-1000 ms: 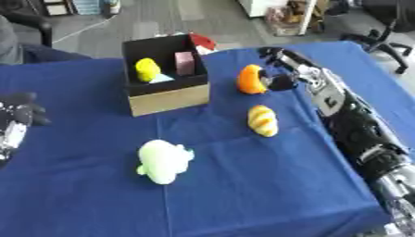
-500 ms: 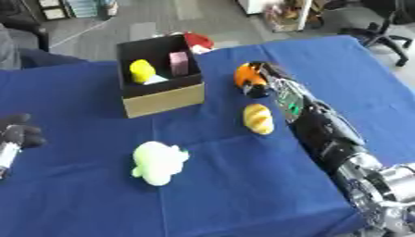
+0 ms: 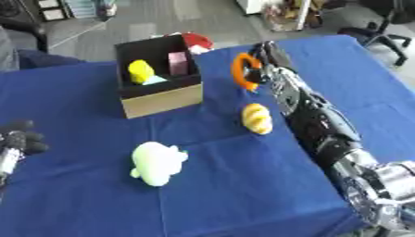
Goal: Pick up objects on the table and place them in the box.
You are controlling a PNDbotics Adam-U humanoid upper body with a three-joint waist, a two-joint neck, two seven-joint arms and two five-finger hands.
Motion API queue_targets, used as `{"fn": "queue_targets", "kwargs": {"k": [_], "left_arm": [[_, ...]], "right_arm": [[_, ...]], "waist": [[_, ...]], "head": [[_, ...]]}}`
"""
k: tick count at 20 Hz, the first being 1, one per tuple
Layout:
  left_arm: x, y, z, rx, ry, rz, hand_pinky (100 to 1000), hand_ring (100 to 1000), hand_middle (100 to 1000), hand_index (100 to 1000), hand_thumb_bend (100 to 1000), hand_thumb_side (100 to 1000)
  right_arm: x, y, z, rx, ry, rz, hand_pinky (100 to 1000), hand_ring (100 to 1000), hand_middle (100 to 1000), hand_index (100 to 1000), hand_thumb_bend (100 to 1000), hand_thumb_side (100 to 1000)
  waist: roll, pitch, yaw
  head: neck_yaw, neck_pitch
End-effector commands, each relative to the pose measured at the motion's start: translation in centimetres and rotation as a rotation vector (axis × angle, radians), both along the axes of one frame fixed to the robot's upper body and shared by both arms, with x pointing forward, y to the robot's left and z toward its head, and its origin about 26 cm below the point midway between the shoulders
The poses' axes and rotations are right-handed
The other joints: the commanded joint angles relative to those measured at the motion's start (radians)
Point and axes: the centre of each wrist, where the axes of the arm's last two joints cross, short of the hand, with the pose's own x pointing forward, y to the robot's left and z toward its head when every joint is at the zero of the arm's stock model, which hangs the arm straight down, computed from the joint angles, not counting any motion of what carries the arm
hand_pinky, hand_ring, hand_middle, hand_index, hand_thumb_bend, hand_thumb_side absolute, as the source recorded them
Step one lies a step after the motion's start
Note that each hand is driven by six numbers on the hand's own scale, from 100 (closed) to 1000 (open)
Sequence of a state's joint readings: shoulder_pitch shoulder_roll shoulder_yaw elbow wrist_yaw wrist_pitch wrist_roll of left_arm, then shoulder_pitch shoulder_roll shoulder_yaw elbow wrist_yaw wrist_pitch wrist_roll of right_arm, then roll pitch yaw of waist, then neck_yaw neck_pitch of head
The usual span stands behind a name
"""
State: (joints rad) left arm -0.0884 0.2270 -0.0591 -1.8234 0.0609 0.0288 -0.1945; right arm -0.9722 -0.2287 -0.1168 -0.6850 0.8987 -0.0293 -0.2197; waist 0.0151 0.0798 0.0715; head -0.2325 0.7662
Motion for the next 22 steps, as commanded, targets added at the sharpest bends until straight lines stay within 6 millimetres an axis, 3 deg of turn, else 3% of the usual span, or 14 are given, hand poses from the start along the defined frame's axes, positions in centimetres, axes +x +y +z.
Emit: {"fn": "queue_targets", "kwargs": {"k": [1,4,7,11,12,14,18,19,21,22], "left_arm": [[0.0,-0.2,0.4,0.003,-0.014,-0.01,747,604,596,793,165,590],[0.0,-0.4,0.4,-0.004,-0.013,-0.021,747,605,596,793,164,590],[0.1,-0.9,0.4,-0.013,-0.012,-0.043,747,605,596,793,163,589],[0.1,-1.3,0.4,-0.016,-0.011,-0.065,748,605,596,793,163,593],[0.1,-1.3,0.4,-0.016,-0.011,-0.068,748,605,597,794,163,594],[0.1,-1.4,0.4,-0.016,-0.01,-0.071,748,606,597,794,164,595],[0.0,-1.3,0.3,-0.014,-0.006,-0.067,748,606,597,794,158,601],[0.0,-1.3,0.3,-0.014,-0.004,-0.065,748,606,597,794,158,603],[0.0,-1.2,0.2,-0.012,-0.003,-0.062,748,606,597,795,158,606],[0.0,-1.1,0.2,-0.009,-0.002,-0.059,748,606,597,794,158,608]], "right_arm": [[0.5,2.2,4.1,0.069,-0.105,0.107,674,515,337,421,100,164],[0.5,5.6,4.7,0.066,-0.079,0.262,700,536,385,472,100,151],[0.1,8.5,4.0,0.032,-0.031,0.376,719,559,435,530,100,140],[-0.4,10.9,2.1,-0.089,0.054,0.429,779,698,658,809,100,100],[-0.5,11.0,1.8,-0.134,0.069,0.413,807,762,771,913,100,153],[-0.5,11.1,1.2,-0.209,0.079,0.349,833,808,843,960,100,307],[-0.6,10.4,1.6,-0.314,-0.012,0.222,838,820,886,975,100,365],[-0.5,10.1,1.9,-0.309,-0.028,0.216,837,818,888,974,100,363],[-0.6,8.9,3.0,-0.265,-0.055,0.243,827,803,871,967,100,255],[-0.6,8.1,3.9,-0.232,-0.069,0.272,824,797,862,960,100,141]], "waist": [[0.013,-0.027,0.006],[0.021,-0.03,0.017],[0.029,-0.031,0.028],[0.035,-0.029,0.046],[0.035,-0.028,0.049],[0.034,-0.027,0.052],[0.026,-0.026,0.045],[0.023,-0.025,0.041],[0.015,-0.022,0.031],[0.01,-0.021,0.025]], "head": [[-0.007,0.004],[-0.022,0.004],[-0.039,0.004],[-0.057,0.004],[-0.061,0.004],[-0.064,0.004],[-0.059,0.004],[-0.056,0.004],[-0.053,0.004],[-0.051,0.004]]}}
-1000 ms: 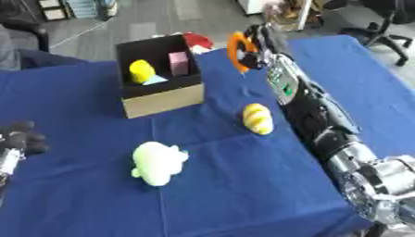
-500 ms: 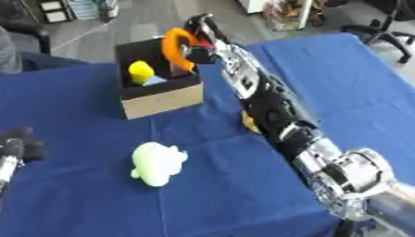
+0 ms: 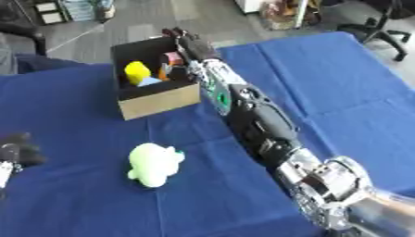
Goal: Pick up objects on the table and place them in the box.
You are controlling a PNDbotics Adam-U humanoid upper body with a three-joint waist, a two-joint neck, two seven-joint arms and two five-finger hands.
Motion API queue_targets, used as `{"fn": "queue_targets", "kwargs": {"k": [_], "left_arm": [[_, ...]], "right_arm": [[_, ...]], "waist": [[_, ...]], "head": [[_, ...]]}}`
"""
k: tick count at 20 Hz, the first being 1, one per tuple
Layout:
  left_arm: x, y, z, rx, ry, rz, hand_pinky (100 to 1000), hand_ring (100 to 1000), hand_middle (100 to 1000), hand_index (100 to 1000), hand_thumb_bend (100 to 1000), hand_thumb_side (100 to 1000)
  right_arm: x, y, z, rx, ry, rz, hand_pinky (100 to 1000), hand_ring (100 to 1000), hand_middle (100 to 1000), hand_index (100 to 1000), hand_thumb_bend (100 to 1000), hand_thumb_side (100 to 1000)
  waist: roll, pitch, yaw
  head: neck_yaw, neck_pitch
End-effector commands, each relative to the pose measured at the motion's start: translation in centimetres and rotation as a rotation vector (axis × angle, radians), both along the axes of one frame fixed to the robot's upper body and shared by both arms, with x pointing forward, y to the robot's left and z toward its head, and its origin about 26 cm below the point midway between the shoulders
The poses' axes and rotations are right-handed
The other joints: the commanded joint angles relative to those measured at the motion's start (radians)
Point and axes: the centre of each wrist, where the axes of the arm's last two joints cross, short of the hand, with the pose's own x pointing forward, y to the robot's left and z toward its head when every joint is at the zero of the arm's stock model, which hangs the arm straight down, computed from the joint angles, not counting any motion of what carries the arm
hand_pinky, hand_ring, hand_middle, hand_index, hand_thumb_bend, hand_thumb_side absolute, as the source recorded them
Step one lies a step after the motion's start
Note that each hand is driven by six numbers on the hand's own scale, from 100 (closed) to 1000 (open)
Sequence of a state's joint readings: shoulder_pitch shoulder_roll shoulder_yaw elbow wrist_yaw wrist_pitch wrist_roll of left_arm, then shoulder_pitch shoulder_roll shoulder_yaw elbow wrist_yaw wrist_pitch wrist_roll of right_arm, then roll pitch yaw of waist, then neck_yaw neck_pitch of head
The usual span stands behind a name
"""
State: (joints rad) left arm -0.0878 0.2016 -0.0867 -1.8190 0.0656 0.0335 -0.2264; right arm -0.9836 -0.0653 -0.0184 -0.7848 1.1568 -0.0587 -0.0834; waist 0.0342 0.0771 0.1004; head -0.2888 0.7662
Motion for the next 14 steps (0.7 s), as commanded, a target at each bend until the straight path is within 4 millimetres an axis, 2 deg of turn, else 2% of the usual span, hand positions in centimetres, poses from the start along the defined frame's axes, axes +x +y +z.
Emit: {"fn": "queue_targets", "kwargs": {"k": [1,4,6,7,8,12,13,14], "left_arm": [[0.0,0.3,0.7,0.013,-0.022,0.005,748,606,597,794,158,608],[0.0,0.7,0.7,0.027,-0.023,0.024,749,606,597,792,159,611],[0.0,0.9,0.8,0.036,-0.026,0.035,753,607,597,791,159,613],[0.0,1.1,0.8,0.04,-0.027,0.042,753,607,597,791,157,615],[0.0,1.2,0.8,0.044,-0.027,0.049,755,607,597,791,156,618],[0.0,1.4,0.8,0.05,-0.029,0.062,761,607,597,791,158,621],[0.0,1.4,0.8,0.053,-0.03,0.063,761,607,597,790,158,621],[0.0,1.4,0.8,0.055,-0.031,0.064,761,607,597,788,158,621]], "right_arm": [[0.0,-2.9,4.3,0.068,-0.085,0.067,823,795,857,957,100,105],[-1.5,-7.0,7.0,0.1,-0.08,0.171,822,788,835,949,100,100],[-3.5,-10.2,7.5,0.09,-0.047,0.222,822,784,817,944,100,100],[-4.5,-11.6,7.1,0.089,-0.007,0.245,820,782,810,944,100,111],[-5.5,-12.8,6.6,0.091,0.044,0.263,822,785,810,944,100,159],[-9.0,-17.2,3.1,0.098,0.26,0.262,838,802,827,952,100,308],[-9.8,-18.2,2.1,0.094,0.31,0.249,842,806,831,955,100,314],[-10.3,-19.0,1.4,0.088,0.347,0.239,845,810,836,958,100,260]], "waist": [[-0.016,-0.016,-0.009],[-0.037,-0.009,-0.026],[-0.048,-0.003,-0.034],[-0.053,0.0,-0.038],[-0.058,0.003,-0.042],[-0.068,0.013,-0.052],[-0.069,0.014,-0.054],[-0.069,0.015,-0.056]], "head": [[0.006,0.004],[0.013,0.004],[0.021,0.004],[0.026,0.004],[0.03,0.004],[0.041,0.004],[0.043,0.004],[0.044,0.004]]}}
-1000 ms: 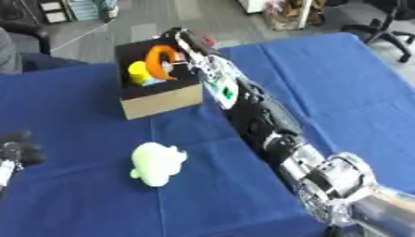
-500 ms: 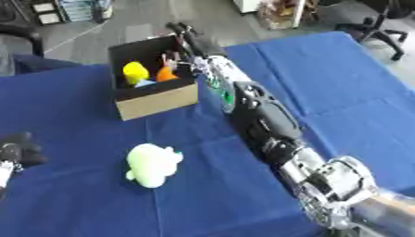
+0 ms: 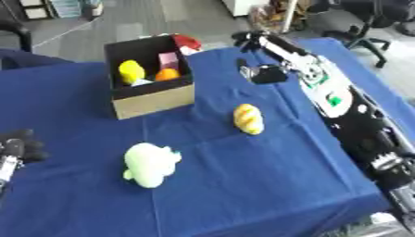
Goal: Pick up objects on the table and place them in the box.
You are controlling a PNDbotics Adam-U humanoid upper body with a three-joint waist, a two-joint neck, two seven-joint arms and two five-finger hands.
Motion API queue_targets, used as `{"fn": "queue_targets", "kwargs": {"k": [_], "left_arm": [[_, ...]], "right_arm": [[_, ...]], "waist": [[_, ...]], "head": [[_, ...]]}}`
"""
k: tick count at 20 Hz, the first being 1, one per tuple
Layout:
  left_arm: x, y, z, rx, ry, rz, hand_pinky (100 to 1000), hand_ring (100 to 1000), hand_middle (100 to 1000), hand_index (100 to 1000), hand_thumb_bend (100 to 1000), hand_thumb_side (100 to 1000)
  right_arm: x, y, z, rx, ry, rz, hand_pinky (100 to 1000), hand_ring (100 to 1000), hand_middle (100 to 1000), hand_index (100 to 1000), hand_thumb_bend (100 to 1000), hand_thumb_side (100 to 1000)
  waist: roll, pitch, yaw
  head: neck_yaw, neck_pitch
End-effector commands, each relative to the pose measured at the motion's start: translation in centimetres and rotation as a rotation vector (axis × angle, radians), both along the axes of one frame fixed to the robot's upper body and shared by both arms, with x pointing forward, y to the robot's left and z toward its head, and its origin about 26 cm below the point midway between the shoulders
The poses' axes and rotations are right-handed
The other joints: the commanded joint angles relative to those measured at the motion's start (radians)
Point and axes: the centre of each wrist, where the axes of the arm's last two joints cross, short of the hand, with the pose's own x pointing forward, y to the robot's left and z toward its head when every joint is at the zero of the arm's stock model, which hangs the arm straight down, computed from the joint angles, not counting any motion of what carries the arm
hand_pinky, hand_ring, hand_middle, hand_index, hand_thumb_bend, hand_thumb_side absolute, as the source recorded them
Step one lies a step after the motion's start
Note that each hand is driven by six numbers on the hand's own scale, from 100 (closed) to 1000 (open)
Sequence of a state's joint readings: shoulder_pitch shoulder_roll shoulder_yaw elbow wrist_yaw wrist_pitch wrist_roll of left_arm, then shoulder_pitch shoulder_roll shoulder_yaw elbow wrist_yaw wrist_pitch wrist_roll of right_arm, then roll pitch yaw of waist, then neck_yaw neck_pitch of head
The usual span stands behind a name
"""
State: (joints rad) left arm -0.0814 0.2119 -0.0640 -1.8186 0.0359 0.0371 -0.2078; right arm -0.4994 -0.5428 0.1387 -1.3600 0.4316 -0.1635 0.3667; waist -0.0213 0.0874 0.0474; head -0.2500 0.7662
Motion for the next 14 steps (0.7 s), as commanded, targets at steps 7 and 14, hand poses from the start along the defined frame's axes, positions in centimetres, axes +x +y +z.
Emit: {"fn": "queue_targets", "kwargs": {"k": [7,14], "left_arm": [[0.1,0.6,0.8,0.027,-0.029,0.012,763,608,597,783,158,621],[0.1,0.5,0.8,0.026,-0.028,0.009,764,608,597,784,157,622]], "right_arm": [[-2.3,-5.3,-3.5,-0.106,0.248,-0.067,861,828,858,966,100,211],[-1.2,-4.4,-3.7,-0.102,0.216,-0.071,862,833,868,969,100,235]], "waist": [[-0.01,0.002,-0.006],[-0.006,-0.001,-0.005]], "head": [[0.004,0.004],[-0.003,0.004]]}}
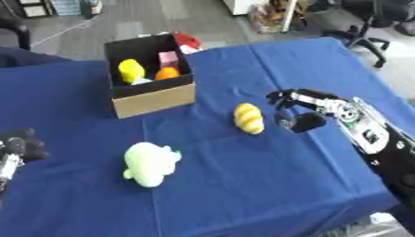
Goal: Pick up objects on the table and place them in the box.
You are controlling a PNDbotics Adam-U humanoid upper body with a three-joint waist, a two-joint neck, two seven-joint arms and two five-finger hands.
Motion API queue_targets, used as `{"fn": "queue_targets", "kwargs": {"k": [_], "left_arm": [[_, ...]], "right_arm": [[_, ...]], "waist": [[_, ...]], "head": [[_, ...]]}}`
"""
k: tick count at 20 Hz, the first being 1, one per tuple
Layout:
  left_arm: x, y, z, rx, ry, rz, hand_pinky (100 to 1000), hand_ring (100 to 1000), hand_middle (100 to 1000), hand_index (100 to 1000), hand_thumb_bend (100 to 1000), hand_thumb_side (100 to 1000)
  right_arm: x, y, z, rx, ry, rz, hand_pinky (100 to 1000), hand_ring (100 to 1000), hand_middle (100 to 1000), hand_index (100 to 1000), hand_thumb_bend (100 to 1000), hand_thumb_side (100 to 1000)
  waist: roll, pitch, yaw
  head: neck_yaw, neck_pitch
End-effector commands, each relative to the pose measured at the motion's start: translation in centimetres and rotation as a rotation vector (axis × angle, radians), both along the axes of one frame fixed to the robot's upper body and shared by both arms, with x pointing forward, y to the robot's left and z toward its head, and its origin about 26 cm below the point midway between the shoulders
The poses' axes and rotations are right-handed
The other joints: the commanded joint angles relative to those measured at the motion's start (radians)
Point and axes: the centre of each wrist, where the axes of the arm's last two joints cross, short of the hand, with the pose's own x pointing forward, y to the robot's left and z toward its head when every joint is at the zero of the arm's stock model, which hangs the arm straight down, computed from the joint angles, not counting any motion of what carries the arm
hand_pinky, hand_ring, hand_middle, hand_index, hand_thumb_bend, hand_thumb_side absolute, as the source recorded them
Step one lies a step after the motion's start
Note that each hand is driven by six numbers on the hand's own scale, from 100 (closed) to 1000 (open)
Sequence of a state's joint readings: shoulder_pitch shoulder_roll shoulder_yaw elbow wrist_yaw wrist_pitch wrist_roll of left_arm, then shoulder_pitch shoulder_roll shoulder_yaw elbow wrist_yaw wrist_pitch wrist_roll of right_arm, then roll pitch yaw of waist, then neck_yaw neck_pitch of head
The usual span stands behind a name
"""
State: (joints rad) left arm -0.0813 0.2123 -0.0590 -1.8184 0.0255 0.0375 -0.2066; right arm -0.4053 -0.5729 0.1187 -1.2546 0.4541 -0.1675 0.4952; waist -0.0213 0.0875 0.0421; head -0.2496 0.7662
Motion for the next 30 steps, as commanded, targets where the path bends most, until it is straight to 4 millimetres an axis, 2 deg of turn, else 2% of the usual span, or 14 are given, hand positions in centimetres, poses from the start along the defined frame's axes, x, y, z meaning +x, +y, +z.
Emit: {"fn": "queue_targets", "kwargs": {"k": [1,2,4,7,9,13,16,17,18,22,23,25,27,30], "left_arm": [[0.1,0.3,0.7,0.016,-0.025,-0.001,765,608,597,783,158,621],[0.1,0.3,0.7,0.016,-0.024,-0.002,765,608,597,783,157,622],[0.1,0.3,0.7,0.017,-0.025,-0.006,769,611,599,786,144,628],[0.1,0.3,0.7,0.019,-0.024,-0.008,769,611,600,786,143,630],[0.1,0.3,0.7,0.019,-0.023,-0.011,771,612,601,787,139,633],[0.0,0.2,0.6,0.023,-0.02,-0.016,772,613,601,788,135,635],[0.0,0.2,0.5,0.026,-0.018,-0.018,773,613,602,788,132,637],[0.0,0.2,0.5,0.026,-0.016,-0.018,773,614,602,788,132,638],[0.0,0.1,0.5,0.027,-0.016,-0.019,773,614,602,788,132,639],[0.0,0.1,0.4,0.029,-0.014,-0.02,775,614,603,789,127,642],[0.0,0.1,0.4,0.029,-0.014,-0.02,775,614,603,789,124,645],[0.0,0.1,0.4,0.028,-0.012,-0.019,775,614,603,789,120,647],[0.0,0.1,0.4,0.027,-0.012,-0.019,775,615,603,789,119,648],[-0.1,0.2,0.3,0.025,-0.01,-0.016,776,615,603,789,112,652]], "right_arm": [[0.7,0.1,1.3,-0.018,-0.057,-0.007,864,836,872,970,100,260],[0.9,0.4,1.3,-0.02,-0.066,-0.004,865,837,874,971,100,266],[1.1,1.0,1.3,-0.034,-0.073,0.009,868,841,877,973,100,350],[1.5,1.7,0.9,-0.074,-0.061,0.045,874,847,882,974,100,417],[1.7,2.1,0.5,-0.109,-0.043,0.076,876,850,878,973,100,434],[2.0,3.0,-0.3,-0.203,-0.01,0.15,886,862,885,977,100,449],[2.3,3.8,-0.4,-0.281,-0.014,0.214,888,863,863,952,100,359],[2.4,4.0,-0.4,-0.306,-0.024,0.229,879,846,820,906,100,212],[2.4,4.1,-0.5,-0.325,-0.039,0.239,876,838,802,886,100,165],[2.7,4.5,-0.5,-0.344,-0.136,0.222,824,742,556,669,100,161],[2.8,4.5,-0.5,-0.339,-0.165,0.209,801,706,487,591,100,154],[3.1,4.6,-0.1,-0.317,-0.235,0.172,767,648,393,479,100,141],[3.4,4.8,0.8,-0.28,-0.312,0.134,741,602,322,404,100,115],[4.2,5.5,3.8,-0.187,-0.444,0.084,716,561,275,357,100,100]], "waist": [[-0.006,-0.001,0.001],[-0.006,-0.001,0.001],[-0.005,-0.001,0.002],[-0.005,-0.001,0.004],[-0.005,-0.002,0.006],[-0.006,-0.002,0.007],[-0.008,-0.003,0.009],[-0.008,-0.003,0.009],[-0.008,-0.003,0.01],[-0.01,-0.004,0.012],[-0.01,-0.004,0.012],[-0.011,-0.004,0.013],[-0.012,-0.005,0.012],[-0.012,-0.008,0.012]], "head": [[-0.004,0.004],[-0.005,0.004],[-0.007,0.004],[-0.012,0.004],[-0.013,0.004],[-0.018,0.004],[-0.021,0.004],[-0.022,0.004],[-0.023,0.004],[-0.024,0.004],[-0.025,0.004],[-0.027,0.004],[-0.026,0.004],[-0.023,0.004]]}}
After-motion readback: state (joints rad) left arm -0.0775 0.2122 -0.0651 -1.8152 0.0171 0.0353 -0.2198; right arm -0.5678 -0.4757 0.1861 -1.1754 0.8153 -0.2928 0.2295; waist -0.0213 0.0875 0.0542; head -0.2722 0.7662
